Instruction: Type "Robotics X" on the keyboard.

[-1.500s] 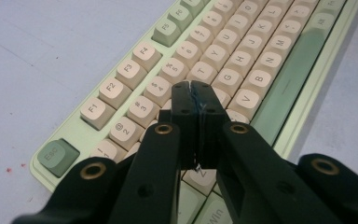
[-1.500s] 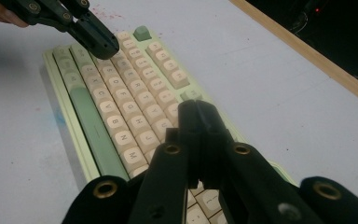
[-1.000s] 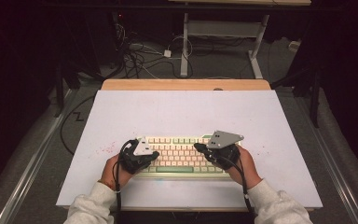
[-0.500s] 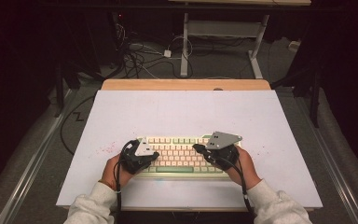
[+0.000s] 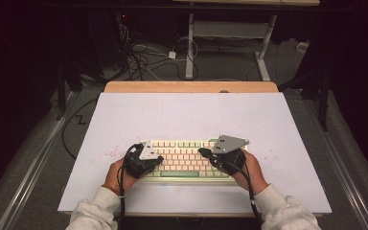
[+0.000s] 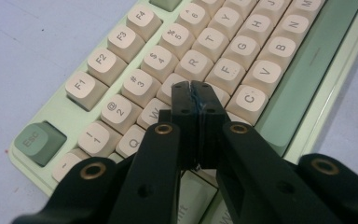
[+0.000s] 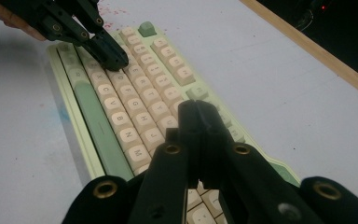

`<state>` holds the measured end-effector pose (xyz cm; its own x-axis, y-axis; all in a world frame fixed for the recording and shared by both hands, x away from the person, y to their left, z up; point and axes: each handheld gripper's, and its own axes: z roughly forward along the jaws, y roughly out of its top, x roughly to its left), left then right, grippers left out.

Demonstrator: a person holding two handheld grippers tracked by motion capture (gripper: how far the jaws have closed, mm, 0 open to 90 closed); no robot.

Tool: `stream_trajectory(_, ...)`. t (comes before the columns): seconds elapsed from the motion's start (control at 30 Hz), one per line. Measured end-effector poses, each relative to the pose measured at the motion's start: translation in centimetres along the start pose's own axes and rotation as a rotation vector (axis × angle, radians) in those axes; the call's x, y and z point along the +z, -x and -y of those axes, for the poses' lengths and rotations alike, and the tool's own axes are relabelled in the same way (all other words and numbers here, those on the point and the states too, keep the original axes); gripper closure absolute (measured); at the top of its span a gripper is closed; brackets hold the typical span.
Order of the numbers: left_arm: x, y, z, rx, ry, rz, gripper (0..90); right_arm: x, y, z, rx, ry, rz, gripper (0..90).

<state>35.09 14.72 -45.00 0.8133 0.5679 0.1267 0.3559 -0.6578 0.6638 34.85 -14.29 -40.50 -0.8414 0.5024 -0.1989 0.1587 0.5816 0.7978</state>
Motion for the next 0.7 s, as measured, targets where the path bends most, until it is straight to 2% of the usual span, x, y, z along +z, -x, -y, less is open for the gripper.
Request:
stream_trajectory(0.4,-1.5,-0.2,-0.2,0.002,0.058,-0.026,86.3,-0.1,0.0,0.0,0.003,0.002,0.001,90.0)
stream_trajectory(0.7,-2.3,-0.3,-0.1,0.003,0.083,-0.039,86.3,-0.2,0.0,0.0,0.004,0.005,0.002,90.0)
